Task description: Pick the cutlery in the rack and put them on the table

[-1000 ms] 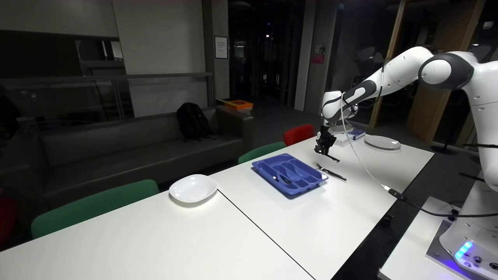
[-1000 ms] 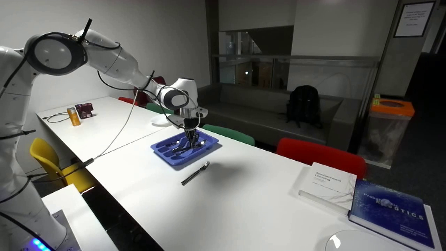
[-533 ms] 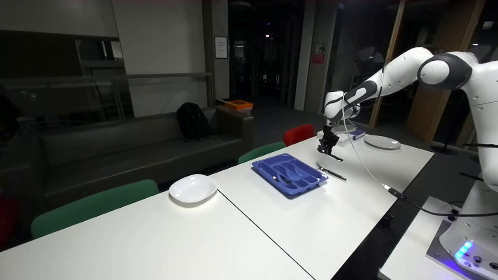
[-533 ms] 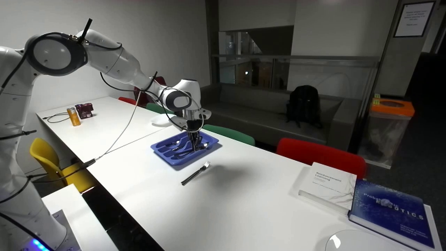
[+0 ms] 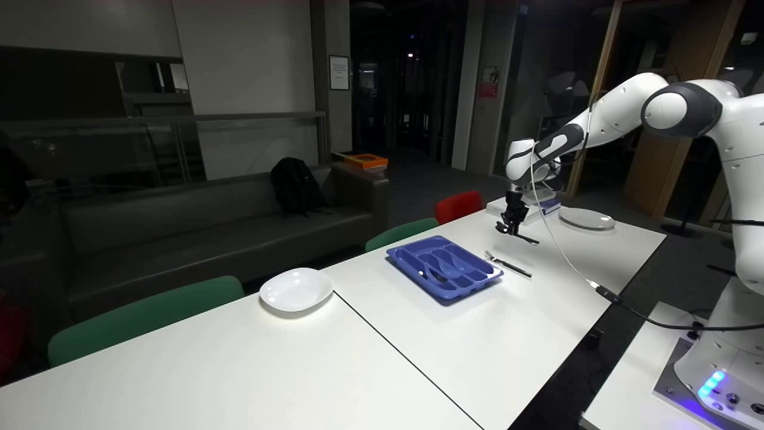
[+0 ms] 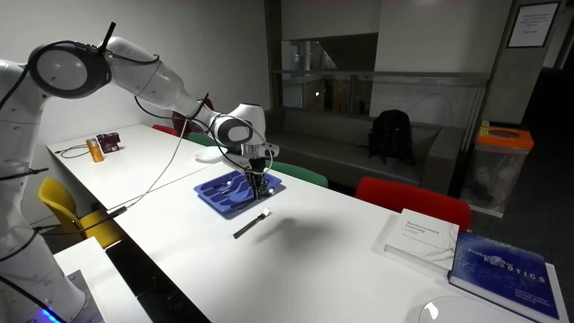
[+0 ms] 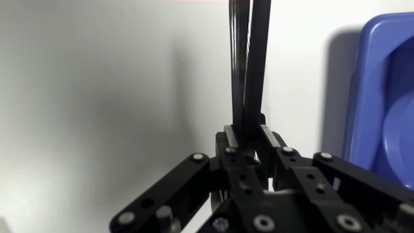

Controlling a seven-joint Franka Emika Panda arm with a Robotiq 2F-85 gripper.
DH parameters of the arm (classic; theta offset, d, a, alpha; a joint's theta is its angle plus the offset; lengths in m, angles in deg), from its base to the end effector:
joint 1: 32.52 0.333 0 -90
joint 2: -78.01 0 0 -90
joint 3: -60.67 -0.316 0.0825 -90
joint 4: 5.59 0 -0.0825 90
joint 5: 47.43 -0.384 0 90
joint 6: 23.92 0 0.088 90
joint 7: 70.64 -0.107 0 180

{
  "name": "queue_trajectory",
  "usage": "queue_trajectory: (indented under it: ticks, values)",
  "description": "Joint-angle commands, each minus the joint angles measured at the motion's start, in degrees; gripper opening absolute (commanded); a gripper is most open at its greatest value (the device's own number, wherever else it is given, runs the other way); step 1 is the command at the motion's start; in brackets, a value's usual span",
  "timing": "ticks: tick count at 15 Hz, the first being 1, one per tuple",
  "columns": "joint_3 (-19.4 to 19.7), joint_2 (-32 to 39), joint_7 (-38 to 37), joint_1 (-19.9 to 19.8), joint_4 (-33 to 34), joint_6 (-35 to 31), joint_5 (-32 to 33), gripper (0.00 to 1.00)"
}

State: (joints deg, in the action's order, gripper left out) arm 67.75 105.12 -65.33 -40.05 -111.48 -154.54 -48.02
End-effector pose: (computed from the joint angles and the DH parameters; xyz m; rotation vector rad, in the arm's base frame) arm 0.6189 -0.1560 0.2666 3.0898 -0.2427 -0.0710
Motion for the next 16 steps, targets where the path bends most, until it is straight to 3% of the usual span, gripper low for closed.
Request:
queue_trajectory:
  ticks: [1,9,16]
  values:
    - [-0.6,-0.7,4.7,-3.0,-0.5,0.1,-0.2,0.05]
    - [-0.7,2.6,8.8,-7.2,0.2,-1.3,-1.2,0.05]
    - [-1.5,6.7,9.2,-7.9,2.0,-1.8,-1.6,0.05]
